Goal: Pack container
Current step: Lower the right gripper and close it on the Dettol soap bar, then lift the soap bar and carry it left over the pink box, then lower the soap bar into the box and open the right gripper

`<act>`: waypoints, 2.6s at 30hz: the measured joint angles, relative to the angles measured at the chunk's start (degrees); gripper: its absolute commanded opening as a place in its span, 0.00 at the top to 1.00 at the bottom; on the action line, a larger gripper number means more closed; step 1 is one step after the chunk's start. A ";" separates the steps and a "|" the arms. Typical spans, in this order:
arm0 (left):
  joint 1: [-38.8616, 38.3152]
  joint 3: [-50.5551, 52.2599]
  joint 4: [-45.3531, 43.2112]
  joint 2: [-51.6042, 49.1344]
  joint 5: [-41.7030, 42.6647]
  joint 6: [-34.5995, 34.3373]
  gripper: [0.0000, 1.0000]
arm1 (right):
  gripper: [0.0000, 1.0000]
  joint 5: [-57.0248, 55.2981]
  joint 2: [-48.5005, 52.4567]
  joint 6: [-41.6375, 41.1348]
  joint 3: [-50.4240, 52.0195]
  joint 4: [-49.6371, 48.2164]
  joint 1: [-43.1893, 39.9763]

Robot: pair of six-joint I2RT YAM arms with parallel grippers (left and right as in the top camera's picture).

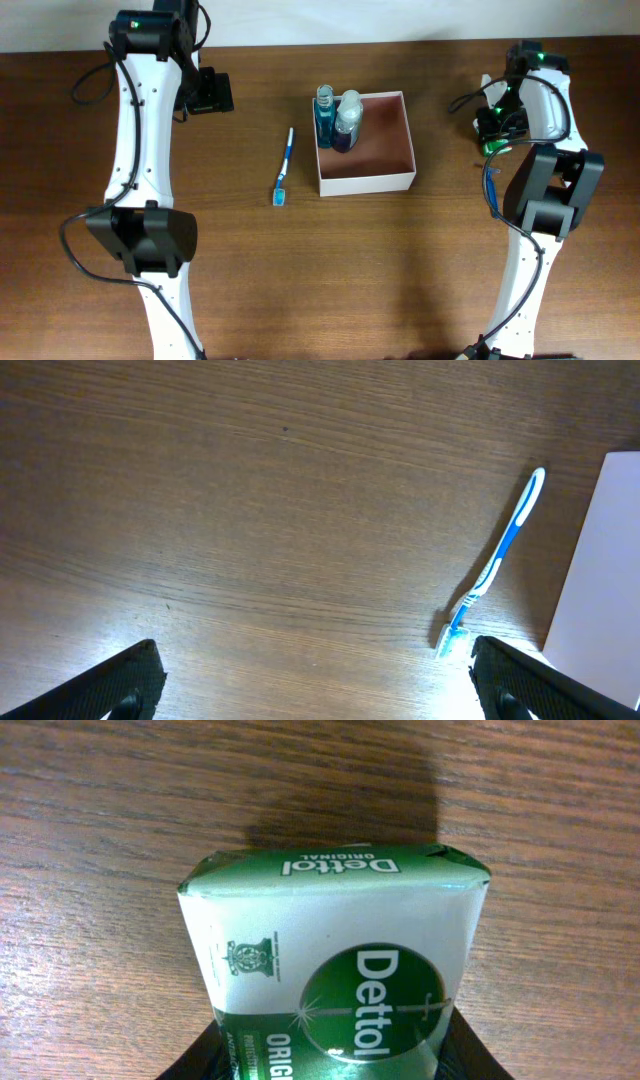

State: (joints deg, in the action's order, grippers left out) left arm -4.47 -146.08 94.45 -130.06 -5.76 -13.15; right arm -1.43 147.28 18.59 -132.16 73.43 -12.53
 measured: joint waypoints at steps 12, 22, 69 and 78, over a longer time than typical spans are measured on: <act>0.00 0.00 0.00 0.00 0.00 0.00 0.01 | 0.74 10.78 1.07 -7.74 -10.78 15.74 0.00; 0.00 0.00 0.00 0.00 0.00 0.00 0.01 | 0.81 20.63 -0.46 -13.90 -23.10 23.58 1.79; 0.00 0.00 0.00 0.00 0.00 0.00 0.01 | 0.74 11.78 -7.06 -21.88 -4.00 11.34 23.56; 0.00 0.00 0.00 0.00 0.02 0.00 0.01 | 0.54 11.89 -7.06 -22.16 -0.57 8.70 23.56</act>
State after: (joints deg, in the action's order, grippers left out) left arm -4.47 -146.08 94.45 -130.06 -5.74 -13.15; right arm 10.46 140.22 -3.57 -132.73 82.13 11.03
